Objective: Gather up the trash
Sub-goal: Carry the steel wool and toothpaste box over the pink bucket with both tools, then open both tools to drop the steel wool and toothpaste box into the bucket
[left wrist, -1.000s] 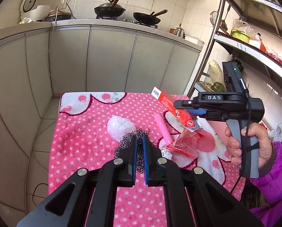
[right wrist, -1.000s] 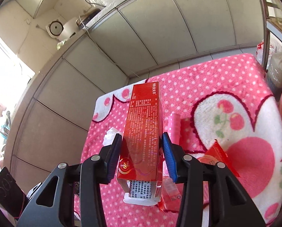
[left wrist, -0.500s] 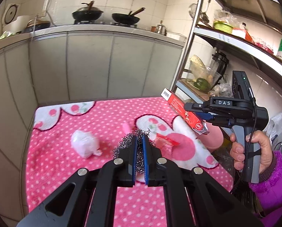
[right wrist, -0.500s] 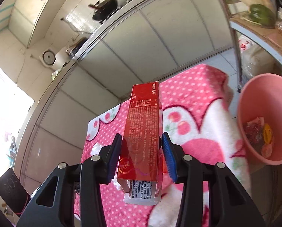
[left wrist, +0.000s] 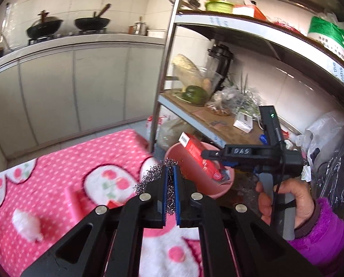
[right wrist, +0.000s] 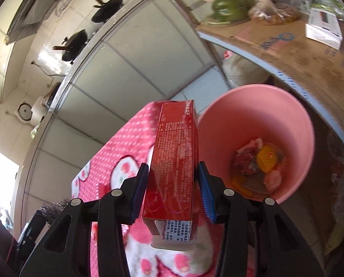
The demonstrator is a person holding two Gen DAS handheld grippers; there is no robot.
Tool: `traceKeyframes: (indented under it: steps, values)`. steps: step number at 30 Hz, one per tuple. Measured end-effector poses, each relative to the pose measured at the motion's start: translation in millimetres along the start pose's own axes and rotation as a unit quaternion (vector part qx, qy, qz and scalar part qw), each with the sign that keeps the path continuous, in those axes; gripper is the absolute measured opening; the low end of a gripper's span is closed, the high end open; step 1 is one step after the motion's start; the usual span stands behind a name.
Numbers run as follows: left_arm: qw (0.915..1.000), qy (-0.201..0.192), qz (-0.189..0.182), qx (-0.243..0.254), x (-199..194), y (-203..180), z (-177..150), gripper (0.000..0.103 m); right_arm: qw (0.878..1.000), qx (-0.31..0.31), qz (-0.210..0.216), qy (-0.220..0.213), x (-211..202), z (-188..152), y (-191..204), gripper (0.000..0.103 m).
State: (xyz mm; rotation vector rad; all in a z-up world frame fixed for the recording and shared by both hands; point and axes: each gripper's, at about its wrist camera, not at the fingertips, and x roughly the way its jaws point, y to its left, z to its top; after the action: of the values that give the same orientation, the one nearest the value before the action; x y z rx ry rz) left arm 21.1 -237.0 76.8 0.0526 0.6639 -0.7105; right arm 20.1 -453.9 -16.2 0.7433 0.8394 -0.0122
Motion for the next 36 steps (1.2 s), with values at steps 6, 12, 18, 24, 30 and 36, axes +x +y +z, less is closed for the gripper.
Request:
traceKeyframes:
  steps: [6,12,18,24,30,36]
  values:
    - [0.9993,0.026,-0.023,0.017,59.3,-28.8,12.7,0.004,0.999,0.009,-0.040,0.003,8.2,5.7,-31.4,0.044]
    - [0.9976,0.062,-0.026,0.017,118.8,-40.3,13.8,0.004,0.997,0.017,-0.070,0.022,28.4,9.5,-53.3,0.044]
    - [0.9946,0.102,-0.019,0.003,172.7,-46.9,0.2,0.004,0.994,0.016,-0.097,0.041,47.2,12.1,-68.3,0.045]
    - [0.9913,0.129,-0.022,-0.019,204.3,-43.3,-12.2,0.004,0.991,0.001,-0.125,0.048,57.4,13.8,-75.7,0.045]
    - [0.9909,0.132,-0.023,-0.013,210.5,-48.1,-17.1,0.006,0.990,-0.005,-0.134,0.045,59.8,13.2,-80.5,0.046]
    - [0.9910,0.128,-0.025,-0.027,204.6,-47.0,-14.5,0.013,0.989,0.000,-0.139,0.044,58.8,13.0,-81.4,0.046]
